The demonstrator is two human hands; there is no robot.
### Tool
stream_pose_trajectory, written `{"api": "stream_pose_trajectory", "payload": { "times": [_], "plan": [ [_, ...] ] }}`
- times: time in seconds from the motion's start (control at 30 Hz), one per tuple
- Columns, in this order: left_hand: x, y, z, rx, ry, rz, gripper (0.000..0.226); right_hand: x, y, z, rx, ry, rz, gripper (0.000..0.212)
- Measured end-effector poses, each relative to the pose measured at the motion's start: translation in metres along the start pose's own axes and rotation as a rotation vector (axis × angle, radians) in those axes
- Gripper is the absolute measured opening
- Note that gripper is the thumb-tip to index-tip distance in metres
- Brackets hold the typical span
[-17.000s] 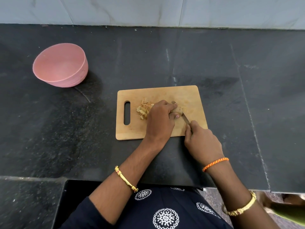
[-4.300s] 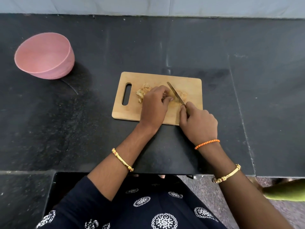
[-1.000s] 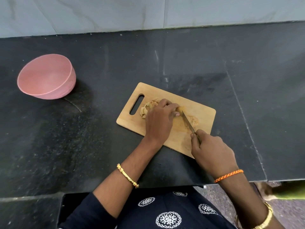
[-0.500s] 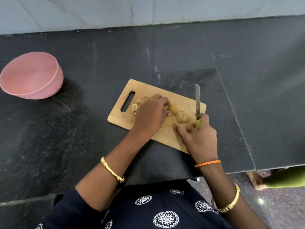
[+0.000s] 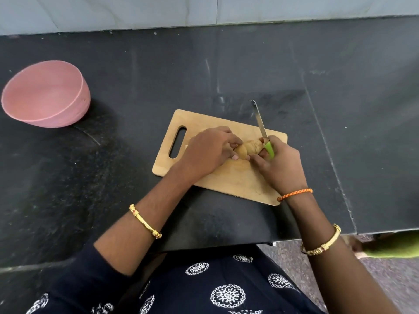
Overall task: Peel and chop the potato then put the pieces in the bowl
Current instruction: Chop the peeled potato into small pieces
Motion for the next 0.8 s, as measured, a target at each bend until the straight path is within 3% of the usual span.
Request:
{"api": "stream_pose_trajectory", "payload": {
  "times": [0.2, 0.33, 0.47, 0.63, 0.7, 0.73, 0.8],
  "plan": [
    [0.010, -0.004, -0.005, 0.077, 0.073, -0.070, 0.044, -0.015, 0.008, 0.003, 0.077, 0.148, 0.205, 0.040],
    [0.012, -0.005, -0.013, -0.004, 0.057, -0.069, 0.050, -0.017, 0.012, -0.003, 0.086, 0.170, 0.371, 0.052],
    [0.004, -0.004, -0.013, -0.027, 0.041, 0.002, 0.051, -0.021, 0.009, -0.007, -0.010, 0.147, 0.371, 0.066],
    [-0.011, 0.001, -0.009, -0.103, 0.003, 0.124, 0.058, -0.029, 0.008, -0.007, -0.085, 0.155, 0.424, 0.055],
    [-0.012, 0.002, -0.008, -0.124, -0.007, 0.148, 0.060, -0.029, 0.015, -0.014, -0.173, 0.117, 0.334, 0.043],
    [-0.011, 0.003, -0.008, -0.138, -0.017, 0.150, 0.061, -0.027, 0.020, -0.020, -0.227, 0.082, 0.176, 0.032],
    [-0.011, 0.006, -0.009, -0.151, -0.047, 0.127, 0.066, -0.006, 0.027, -0.036, -0.263, -0.052, -0.292, 0.019]
  ]
}}
Point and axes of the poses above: each hand's wrist, its own x-axis away from the middle knuckle, its own y-axis out of the back of the hand, z = x × y, the point moved 4 cm from there along -x, towards the middle knuckle, and after that the axes turned 1 degree about -x, right-handed, at the moved point
